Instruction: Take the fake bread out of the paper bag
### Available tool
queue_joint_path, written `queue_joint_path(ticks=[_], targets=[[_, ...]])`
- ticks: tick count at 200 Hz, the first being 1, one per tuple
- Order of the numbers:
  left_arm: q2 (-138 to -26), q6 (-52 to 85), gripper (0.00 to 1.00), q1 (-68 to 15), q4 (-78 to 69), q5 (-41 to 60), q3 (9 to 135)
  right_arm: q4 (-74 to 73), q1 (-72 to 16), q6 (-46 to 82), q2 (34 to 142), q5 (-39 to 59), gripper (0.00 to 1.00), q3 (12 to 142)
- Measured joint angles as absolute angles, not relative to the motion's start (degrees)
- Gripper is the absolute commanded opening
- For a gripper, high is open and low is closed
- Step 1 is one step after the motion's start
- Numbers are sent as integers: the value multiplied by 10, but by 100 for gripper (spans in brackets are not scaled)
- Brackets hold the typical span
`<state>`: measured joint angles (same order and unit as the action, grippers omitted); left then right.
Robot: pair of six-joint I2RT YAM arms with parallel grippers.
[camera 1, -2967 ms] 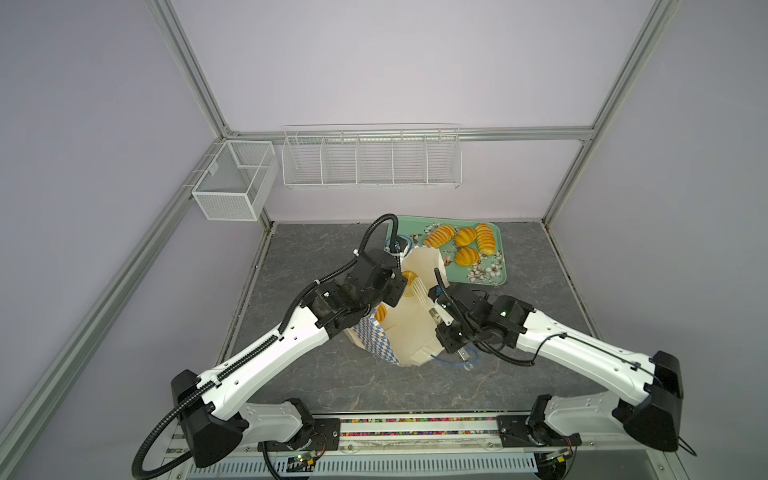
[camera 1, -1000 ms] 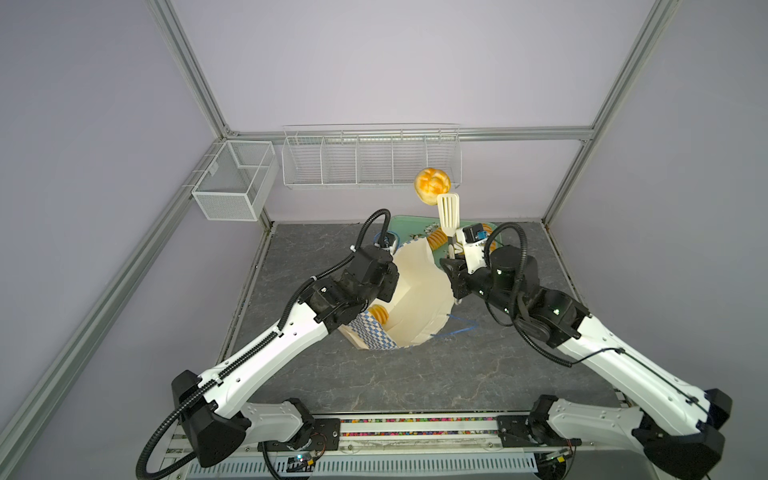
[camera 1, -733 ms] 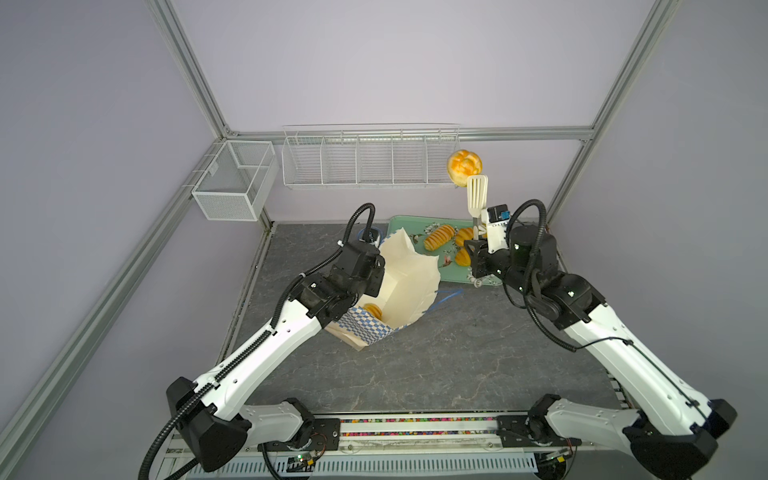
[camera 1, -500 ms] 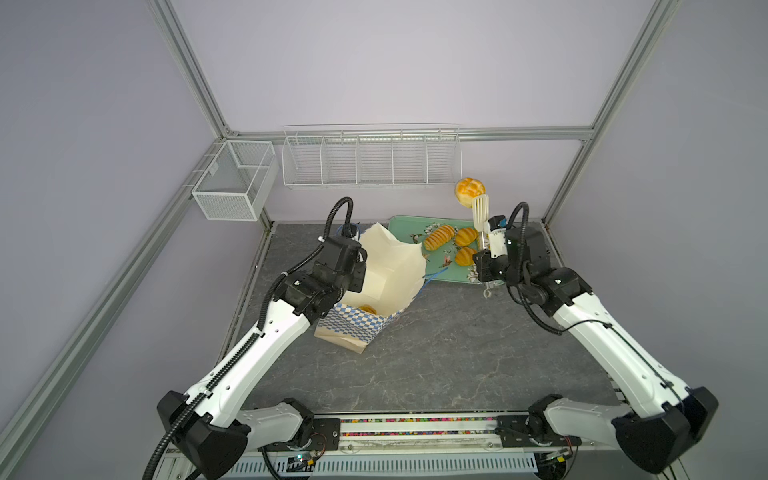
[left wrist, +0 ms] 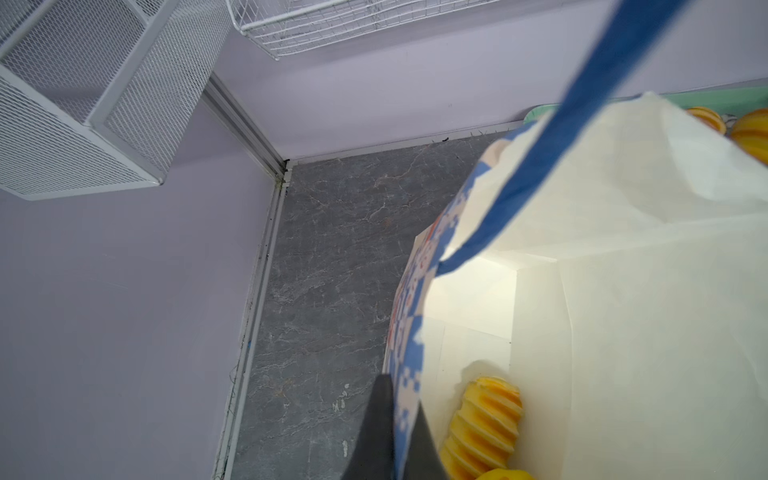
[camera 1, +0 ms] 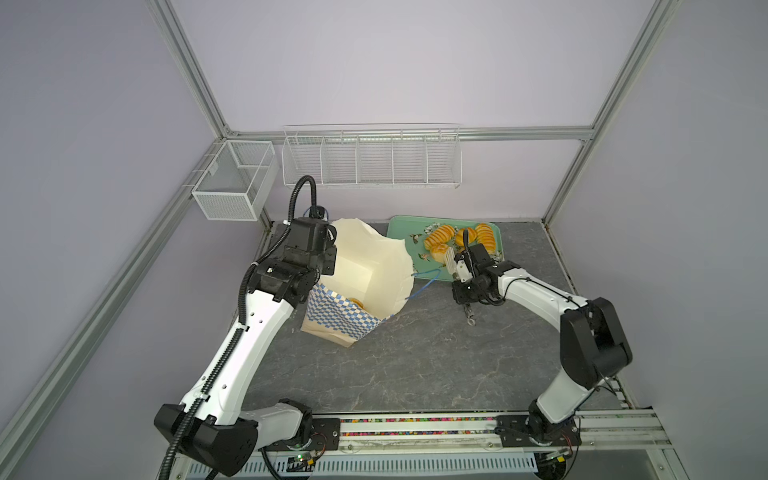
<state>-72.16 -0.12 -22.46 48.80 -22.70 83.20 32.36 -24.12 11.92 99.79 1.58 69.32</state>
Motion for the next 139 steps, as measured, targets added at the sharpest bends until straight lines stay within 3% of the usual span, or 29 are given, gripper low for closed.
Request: queue_joint_path(ticks=[66, 116, 139], targets=[[-757, -41, 0, -214, 482, -233, 853, 324, -228, 118, 1064, 1, 10, 738], [-773, -48, 0, -214, 471, -223, 853, 328, -226, 117, 1069, -2, 33, 739], [-775, -47, 0, -214, 466, -211, 853, 331, -226, 111, 1069, -4, 37, 736]])
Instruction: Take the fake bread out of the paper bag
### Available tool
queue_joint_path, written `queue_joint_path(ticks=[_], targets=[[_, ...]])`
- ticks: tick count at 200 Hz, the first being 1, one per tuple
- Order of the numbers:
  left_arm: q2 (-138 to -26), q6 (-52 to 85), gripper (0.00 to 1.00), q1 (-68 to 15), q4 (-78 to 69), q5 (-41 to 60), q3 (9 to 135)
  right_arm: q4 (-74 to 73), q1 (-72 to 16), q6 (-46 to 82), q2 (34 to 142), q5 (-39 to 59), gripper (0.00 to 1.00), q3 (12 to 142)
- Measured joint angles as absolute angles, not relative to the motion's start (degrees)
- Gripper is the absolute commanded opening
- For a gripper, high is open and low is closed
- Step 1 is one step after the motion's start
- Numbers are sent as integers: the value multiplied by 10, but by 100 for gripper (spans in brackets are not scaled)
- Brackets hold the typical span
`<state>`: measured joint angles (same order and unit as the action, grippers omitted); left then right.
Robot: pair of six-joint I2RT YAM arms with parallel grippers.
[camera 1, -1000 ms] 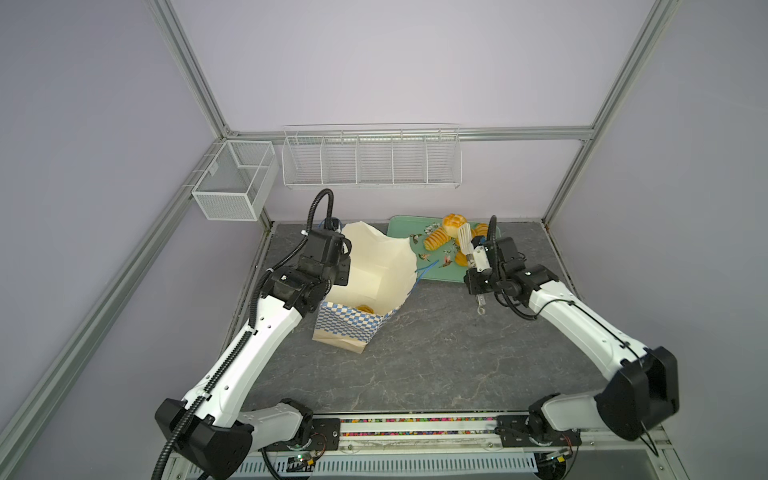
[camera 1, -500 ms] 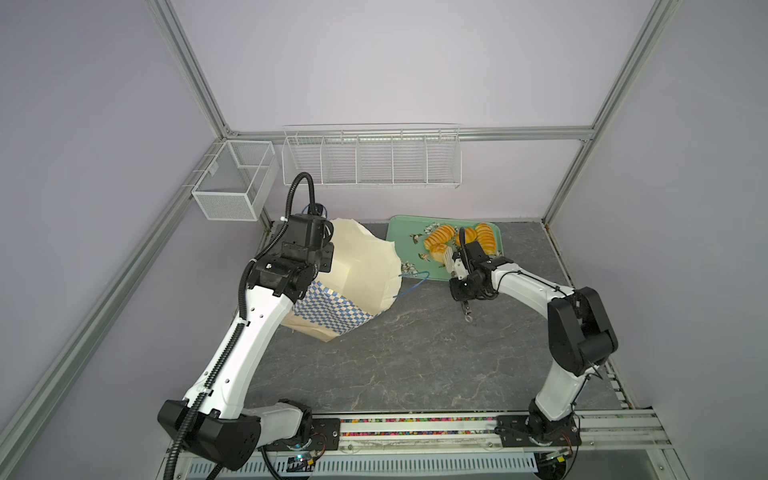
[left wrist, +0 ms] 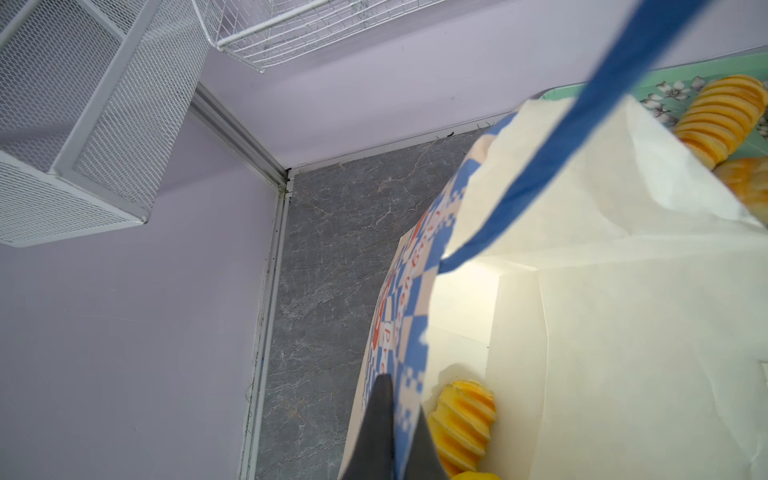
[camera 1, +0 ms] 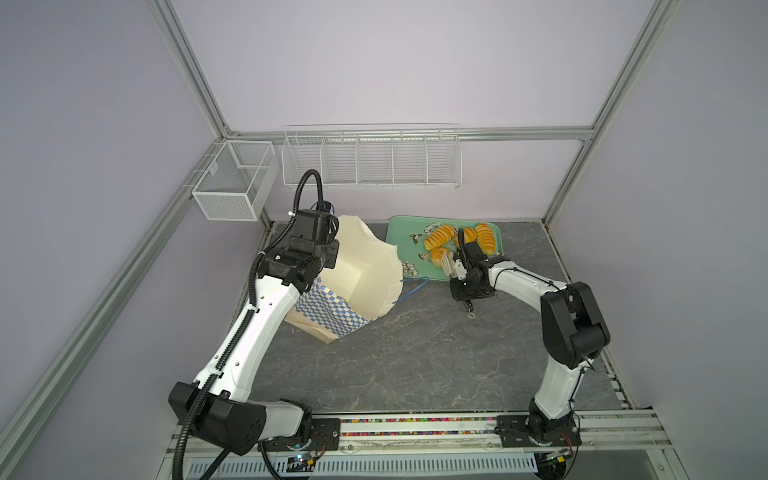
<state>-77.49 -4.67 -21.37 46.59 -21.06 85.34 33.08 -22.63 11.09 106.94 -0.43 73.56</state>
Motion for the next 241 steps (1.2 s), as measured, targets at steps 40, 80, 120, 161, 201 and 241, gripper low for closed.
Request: queue_joint_path(ticks=[40, 80, 120, 161, 201, 241], targets=[[-776, -45, 0, -214, 456, -194, 850, 342, -227, 108, 1067, -8, 39, 733], [-775, -46, 0, -214, 441, -173, 829, 360, -230, 107, 1039, -16, 39, 731], [-770, -58, 0, -242, 432, -166, 811, 376, -232, 106, 982, -17, 35, 728], [-772, -83, 0, -335, 435, -199, 809, 404, -235, 104, 908, -16, 34, 716], [-798, -93, 0, -414, 449, -248, 808, 447, -242, 100, 773, -11, 33, 699], [-810, -86, 0, -480, 473, -282, 801, 493, -300, 113, 639, 1, 32, 669]])
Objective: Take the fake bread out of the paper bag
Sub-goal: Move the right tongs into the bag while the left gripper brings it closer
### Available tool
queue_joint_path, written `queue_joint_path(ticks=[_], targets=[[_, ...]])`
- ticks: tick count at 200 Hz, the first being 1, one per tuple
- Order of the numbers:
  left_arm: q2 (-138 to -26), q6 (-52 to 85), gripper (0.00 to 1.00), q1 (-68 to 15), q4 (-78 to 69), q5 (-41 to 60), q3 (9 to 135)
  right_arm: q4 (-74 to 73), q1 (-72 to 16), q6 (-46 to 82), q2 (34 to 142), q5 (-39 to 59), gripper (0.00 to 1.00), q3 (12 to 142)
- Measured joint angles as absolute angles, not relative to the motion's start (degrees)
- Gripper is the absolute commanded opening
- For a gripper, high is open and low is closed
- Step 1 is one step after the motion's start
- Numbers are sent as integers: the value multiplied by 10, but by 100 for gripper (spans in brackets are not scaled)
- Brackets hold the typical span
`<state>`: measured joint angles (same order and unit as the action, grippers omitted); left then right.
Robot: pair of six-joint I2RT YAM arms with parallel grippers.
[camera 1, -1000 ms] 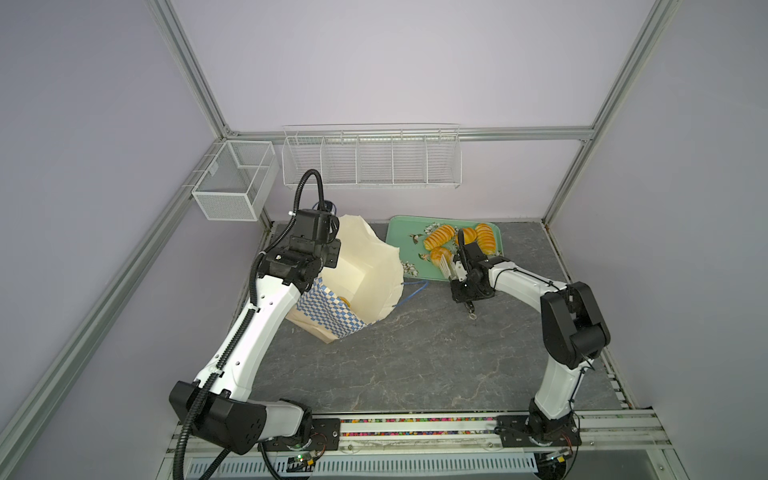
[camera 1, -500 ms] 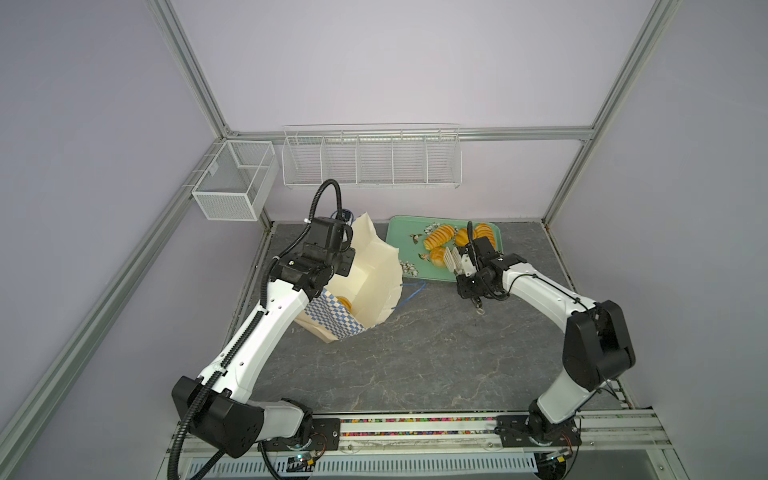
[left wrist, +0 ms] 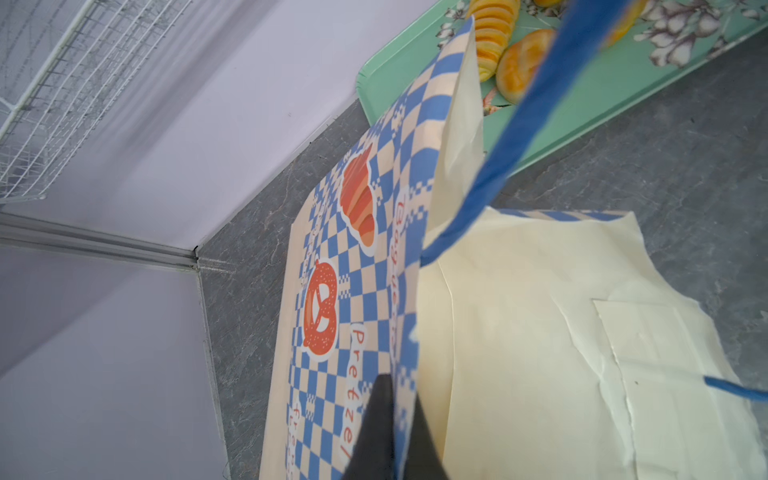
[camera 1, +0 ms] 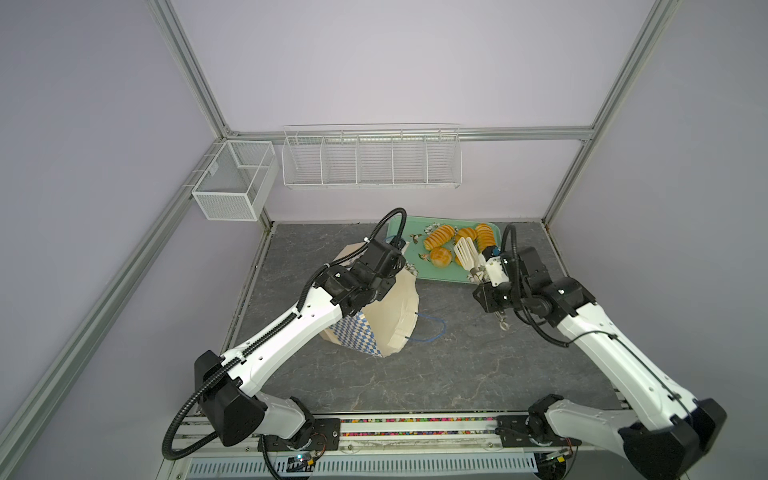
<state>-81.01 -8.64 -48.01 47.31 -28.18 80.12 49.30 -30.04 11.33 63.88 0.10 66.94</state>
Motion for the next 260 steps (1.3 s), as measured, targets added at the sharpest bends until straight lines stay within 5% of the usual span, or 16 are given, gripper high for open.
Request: queue_joint_path(ticks=[116, 260], targets=[[-602, -44, 0, -527, 375, -270, 592, 561, -657, 234, 625, -13, 31, 640], [-521, -56, 0, -540, 260, -189, 514, 425, -681, 225, 896, 29, 45, 718]])
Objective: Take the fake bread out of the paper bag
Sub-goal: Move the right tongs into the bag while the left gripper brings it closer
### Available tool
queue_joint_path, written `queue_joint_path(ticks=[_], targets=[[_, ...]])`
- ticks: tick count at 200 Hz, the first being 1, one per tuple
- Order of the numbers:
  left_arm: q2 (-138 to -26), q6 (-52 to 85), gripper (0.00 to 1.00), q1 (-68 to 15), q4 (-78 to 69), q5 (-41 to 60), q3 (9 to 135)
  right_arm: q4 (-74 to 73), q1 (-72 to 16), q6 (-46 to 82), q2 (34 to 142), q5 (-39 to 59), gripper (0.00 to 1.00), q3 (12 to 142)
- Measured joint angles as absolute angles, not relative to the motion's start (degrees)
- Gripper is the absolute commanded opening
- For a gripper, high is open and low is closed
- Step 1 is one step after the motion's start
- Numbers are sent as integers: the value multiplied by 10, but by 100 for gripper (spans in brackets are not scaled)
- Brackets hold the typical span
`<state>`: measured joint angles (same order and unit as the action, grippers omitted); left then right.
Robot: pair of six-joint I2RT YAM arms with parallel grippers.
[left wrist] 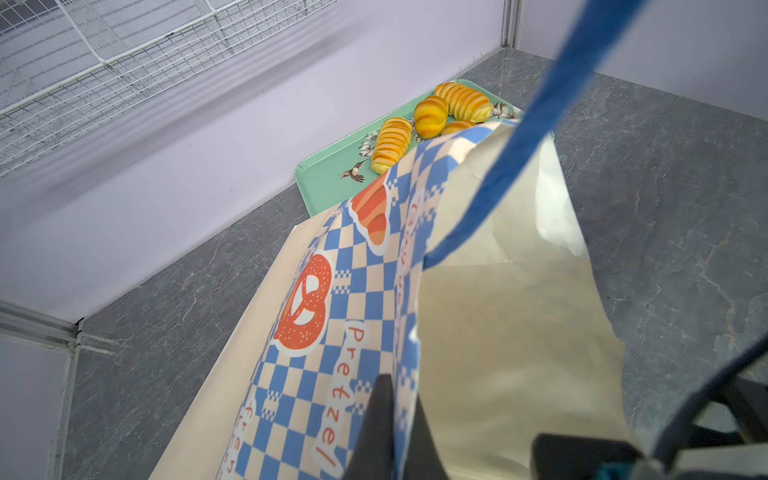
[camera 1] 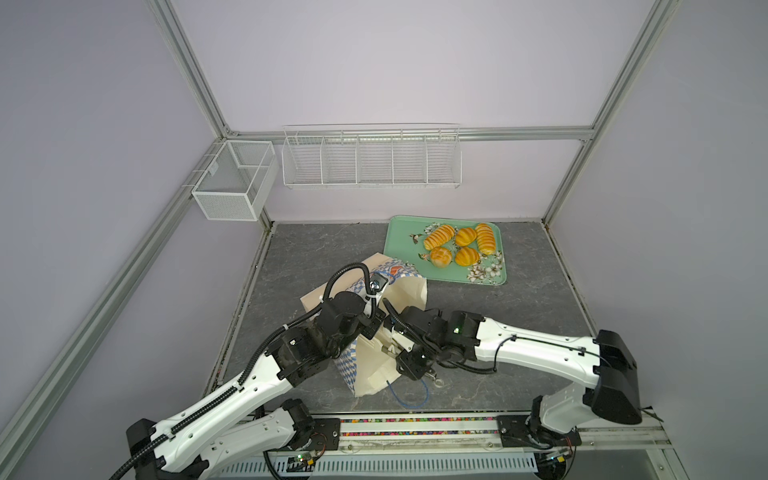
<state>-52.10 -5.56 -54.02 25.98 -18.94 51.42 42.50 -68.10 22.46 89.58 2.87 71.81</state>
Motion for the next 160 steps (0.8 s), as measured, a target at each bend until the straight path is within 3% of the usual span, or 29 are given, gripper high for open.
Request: queue_joint_path(ticks=[160], targets=[[-509, -21, 0, -522, 250, -194, 511, 357, -675, 218, 1009, 71, 44, 757]])
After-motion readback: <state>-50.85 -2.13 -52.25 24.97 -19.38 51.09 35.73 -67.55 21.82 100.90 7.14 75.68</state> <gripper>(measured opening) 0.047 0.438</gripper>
